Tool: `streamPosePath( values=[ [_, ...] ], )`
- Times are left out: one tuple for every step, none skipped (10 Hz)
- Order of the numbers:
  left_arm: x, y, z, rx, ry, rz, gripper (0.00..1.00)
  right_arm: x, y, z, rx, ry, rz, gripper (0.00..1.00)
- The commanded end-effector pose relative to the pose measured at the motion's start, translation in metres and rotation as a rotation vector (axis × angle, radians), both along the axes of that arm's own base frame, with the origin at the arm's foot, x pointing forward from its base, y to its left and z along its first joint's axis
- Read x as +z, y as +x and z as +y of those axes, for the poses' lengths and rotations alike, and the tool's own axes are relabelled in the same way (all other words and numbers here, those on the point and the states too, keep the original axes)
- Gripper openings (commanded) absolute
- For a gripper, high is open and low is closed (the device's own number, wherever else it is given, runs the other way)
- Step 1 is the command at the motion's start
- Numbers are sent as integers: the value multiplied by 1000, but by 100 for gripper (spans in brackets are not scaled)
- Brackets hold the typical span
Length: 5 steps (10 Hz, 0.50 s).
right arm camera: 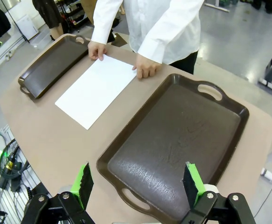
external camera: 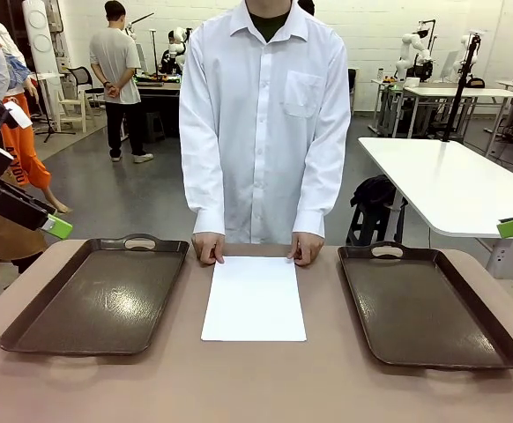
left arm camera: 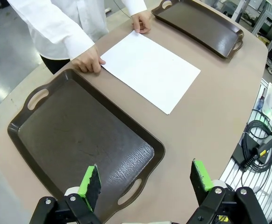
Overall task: Sort the A4 documents.
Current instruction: Receive the A4 Paper.
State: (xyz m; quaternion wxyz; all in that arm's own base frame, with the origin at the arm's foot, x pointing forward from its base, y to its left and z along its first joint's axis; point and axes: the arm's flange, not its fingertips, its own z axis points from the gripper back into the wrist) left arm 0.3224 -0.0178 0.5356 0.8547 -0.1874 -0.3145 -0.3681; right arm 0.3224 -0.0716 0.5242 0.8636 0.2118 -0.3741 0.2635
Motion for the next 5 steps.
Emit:
streamPosePath(
  values=[
    [-1,1,1,-7,-7,-8,100,-1,1,1,5,11,3,100],
    [-1,1,1,-7,-7,-8,100,-1,1,1,5,11,3,100],
    [-1,1,1,-7,-7,-8,100,-1,1,1,5,11,3,100],
    [-1,1,1,-7,-7,-8,100,-1,1,1,5,11,3,100],
    [-1,1,1,-7,-7,-8,100,-1,1,1,5,11,3,100]
  ],
)
